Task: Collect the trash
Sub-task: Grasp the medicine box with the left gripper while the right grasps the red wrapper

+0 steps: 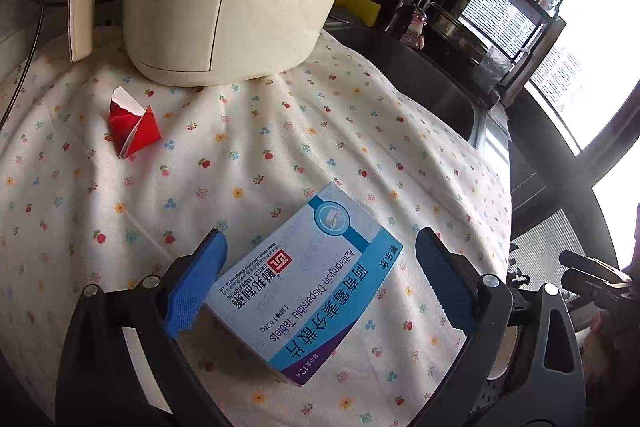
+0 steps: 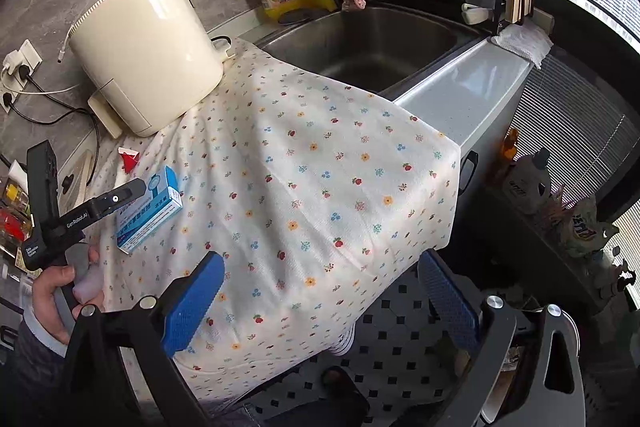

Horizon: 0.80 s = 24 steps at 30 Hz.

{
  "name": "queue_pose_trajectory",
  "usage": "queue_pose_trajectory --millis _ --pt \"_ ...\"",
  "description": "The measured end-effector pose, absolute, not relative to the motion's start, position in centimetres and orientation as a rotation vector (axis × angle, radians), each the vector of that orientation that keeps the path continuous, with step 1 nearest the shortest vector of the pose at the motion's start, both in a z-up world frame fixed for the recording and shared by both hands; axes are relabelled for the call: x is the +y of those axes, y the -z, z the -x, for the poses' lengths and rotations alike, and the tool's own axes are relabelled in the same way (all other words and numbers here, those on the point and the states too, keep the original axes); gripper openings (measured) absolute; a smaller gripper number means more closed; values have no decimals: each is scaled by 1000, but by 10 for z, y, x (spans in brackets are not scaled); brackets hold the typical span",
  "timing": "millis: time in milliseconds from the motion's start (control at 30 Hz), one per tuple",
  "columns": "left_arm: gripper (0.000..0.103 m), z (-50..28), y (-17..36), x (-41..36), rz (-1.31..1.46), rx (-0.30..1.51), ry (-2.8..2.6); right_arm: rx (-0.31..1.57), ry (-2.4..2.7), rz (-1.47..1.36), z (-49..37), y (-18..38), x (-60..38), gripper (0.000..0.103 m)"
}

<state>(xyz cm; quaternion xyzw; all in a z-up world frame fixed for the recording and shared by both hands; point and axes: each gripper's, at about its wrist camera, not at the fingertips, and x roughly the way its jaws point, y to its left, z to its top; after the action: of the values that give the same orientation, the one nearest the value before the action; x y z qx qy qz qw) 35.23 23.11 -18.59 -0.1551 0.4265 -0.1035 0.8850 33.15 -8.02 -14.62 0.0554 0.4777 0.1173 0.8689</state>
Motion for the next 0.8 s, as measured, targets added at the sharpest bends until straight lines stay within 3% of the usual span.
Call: queue_pose_trajectory --millis 267,367,433,467,800 --pt "93 -329 193 207 281 917 173 1008 -303 -105 -326 148 -85 95" --pt "86 -321 197 199 264 932 127 1023 -335 -98 -323 149 -90 95" --pt "70 -314 197 192 236 932 76 1032 -361 -87 -322 149 -92 95" --pt "68 -311 196 190 217 930 42 1038 -374 -83 -323 149 -91 95" --pt "67 -250 170 232 317 817 -153 1014 -531 8 -337 138 -33 95"
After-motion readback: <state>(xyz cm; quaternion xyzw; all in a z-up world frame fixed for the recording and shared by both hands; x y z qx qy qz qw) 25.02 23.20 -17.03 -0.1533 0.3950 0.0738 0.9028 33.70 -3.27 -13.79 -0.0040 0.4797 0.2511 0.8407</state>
